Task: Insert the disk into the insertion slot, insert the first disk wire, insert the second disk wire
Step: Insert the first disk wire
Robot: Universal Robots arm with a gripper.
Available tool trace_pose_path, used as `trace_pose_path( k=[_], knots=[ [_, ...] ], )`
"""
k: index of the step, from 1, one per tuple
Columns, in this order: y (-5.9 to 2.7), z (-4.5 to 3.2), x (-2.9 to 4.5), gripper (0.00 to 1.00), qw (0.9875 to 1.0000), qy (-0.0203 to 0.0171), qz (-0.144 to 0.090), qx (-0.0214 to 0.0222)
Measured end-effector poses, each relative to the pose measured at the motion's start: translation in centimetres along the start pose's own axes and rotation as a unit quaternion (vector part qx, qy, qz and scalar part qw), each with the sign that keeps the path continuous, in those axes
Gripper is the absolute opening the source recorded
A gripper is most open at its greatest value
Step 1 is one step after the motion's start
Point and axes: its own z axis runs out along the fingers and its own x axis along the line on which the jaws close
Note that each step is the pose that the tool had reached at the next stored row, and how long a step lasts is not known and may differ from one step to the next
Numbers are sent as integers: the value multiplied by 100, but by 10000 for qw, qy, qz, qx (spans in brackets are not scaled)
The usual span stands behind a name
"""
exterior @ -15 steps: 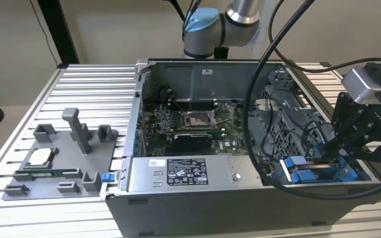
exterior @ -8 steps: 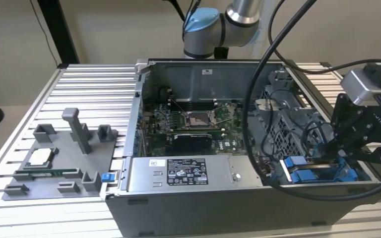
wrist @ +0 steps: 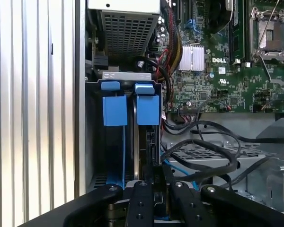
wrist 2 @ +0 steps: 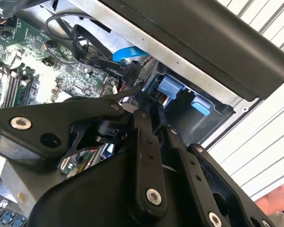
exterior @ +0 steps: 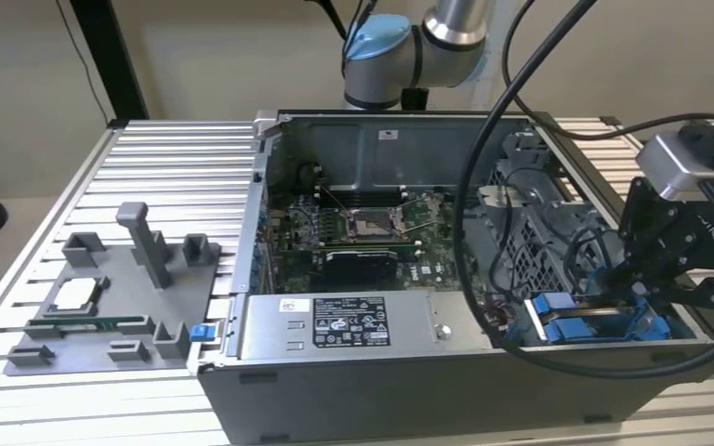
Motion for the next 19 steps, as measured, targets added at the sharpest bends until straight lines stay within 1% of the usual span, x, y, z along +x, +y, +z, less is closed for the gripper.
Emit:
trace_pose_path(
  k=[4,6,9,11,14,15,17,19],
  knots=[
    [-2,20,3,0,10000,1,1,0],
    [-5,48,8,0,10000,-2,3,0],
    [-7,83,13,0,10000,7,8,1],
    [-10,111,17,0,10000,5,8,1],
    [-10,119,18,0,10000,0,9,1],
    [-8,116,18,100,10000,-2,10,1],
    [-3,83,13,100,10000,-14,16,-4],
    [8,16,3,100,10000,-4,19,-5]
  ],
)
